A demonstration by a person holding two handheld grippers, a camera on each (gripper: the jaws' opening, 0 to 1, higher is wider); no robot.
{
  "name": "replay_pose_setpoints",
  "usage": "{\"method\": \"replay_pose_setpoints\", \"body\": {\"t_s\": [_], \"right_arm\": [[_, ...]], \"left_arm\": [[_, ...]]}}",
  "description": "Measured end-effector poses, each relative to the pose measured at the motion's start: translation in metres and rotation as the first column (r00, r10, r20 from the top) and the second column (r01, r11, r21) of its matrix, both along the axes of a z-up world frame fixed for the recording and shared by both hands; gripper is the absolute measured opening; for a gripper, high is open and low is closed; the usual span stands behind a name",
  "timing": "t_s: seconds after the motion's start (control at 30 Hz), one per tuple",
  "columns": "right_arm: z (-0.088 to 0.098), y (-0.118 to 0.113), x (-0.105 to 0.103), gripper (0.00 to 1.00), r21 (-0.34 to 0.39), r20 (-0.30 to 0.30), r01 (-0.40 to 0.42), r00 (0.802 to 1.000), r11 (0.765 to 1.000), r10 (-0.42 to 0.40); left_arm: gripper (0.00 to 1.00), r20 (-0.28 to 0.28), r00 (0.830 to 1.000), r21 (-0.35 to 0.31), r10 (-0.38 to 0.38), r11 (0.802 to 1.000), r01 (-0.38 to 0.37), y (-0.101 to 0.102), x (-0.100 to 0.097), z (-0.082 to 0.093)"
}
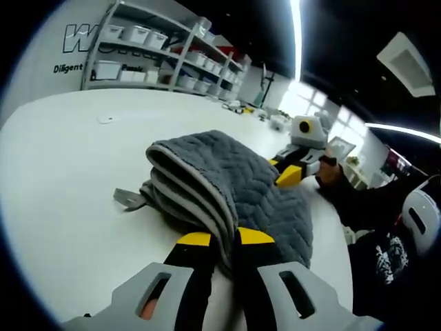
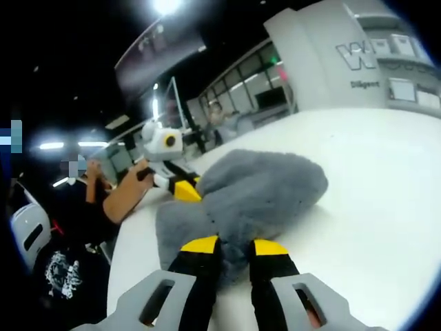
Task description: Open the folded towel by lifting each exposed corner and separating the folded layers until the towel lies flat within the target outline without major curled edges
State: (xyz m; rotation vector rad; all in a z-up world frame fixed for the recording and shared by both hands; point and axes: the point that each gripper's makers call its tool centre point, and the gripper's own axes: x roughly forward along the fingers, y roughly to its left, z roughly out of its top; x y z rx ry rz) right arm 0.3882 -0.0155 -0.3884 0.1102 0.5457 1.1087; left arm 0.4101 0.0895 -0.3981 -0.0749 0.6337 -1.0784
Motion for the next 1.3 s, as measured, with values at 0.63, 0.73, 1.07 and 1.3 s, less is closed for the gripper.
{"method": "replay_pose_setpoints", "body": {"t_s": [0.63, 0.73, 1.07, 1.3], "right_arm": [[0.005, -0.004, 0.005, 0.17, -0.041, 0.119, -0.03, 0.992, 0.999, 0.035], [0.006, -0.006, 0.004, 0.2, -0.054, 0.146, -0.032, 0.989, 0.998, 0.039], [0.031, -0.031, 0.032, 0.97, -0.12, 0.336, 0.144, 0.937, 0.982, -0.096], [0.051, -0.041, 0.033, 1.0, -0.104, 0.366, 0.186, 0.921, 0.977, -0.136]], "left_arm": [[0.29, 0.178, 0.983, 0.034, 0.039, 0.998, -0.046, 0.008, 0.014, 0.005], [0.53, 0.289, 0.953, 0.084, 0.095, 0.989, -0.124, 0.02, 0.026, 0.013], [1.0, 0.578, 0.754, 0.135, 0.312, 0.875, -0.465, 0.081, 0.042, 0.059], [1.0, 0.6, 0.732, 0.135, 0.324, 0.86, -0.492, 0.09, 0.022, 0.068]]}}
